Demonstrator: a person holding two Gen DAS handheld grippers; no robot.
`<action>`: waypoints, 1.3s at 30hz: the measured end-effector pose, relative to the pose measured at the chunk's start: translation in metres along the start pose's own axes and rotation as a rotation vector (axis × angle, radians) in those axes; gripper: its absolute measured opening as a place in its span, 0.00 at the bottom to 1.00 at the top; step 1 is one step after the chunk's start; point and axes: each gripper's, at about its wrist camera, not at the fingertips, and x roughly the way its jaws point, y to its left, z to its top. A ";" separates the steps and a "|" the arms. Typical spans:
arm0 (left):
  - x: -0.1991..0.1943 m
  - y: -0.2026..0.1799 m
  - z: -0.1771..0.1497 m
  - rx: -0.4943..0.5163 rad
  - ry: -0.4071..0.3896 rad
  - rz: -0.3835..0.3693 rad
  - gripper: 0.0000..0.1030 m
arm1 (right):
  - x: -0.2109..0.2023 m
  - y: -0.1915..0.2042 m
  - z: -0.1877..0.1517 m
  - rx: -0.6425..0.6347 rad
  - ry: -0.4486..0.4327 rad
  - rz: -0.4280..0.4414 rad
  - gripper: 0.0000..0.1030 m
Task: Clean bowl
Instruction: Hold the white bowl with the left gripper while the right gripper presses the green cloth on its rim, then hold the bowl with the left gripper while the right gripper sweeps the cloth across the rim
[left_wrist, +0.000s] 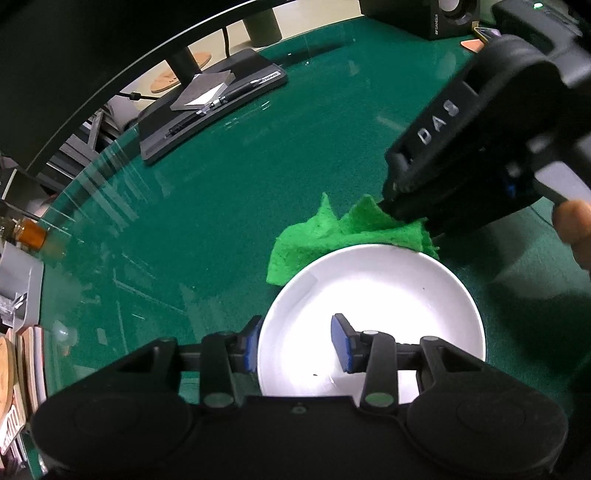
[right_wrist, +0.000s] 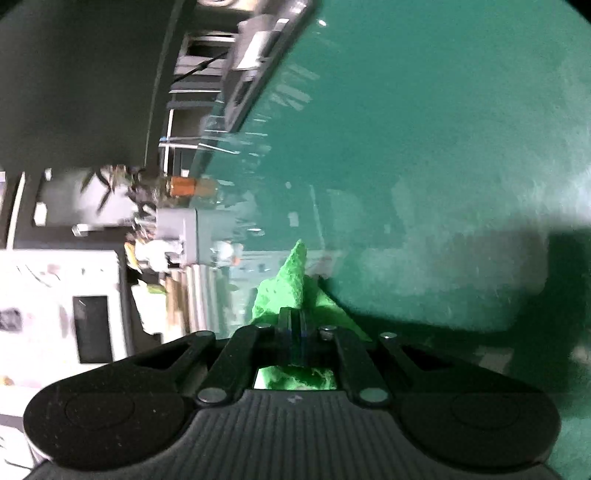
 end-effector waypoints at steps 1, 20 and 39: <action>0.000 0.001 -0.001 -0.001 -0.002 -0.001 0.40 | -0.004 0.001 -0.002 -0.017 -0.002 -0.024 0.06; -0.002 0.000 -0.003 0.025 -0.012 -0.016 0.41 | -0.018 0.000 -0.016 -0.081 -0.001 -0.142 0.06; 0.010 0.019 0.010 -0.061 -0.078 0.056 0.48 | -0.006 -0.009 0.007 0.028 0.073 -0.117 0.05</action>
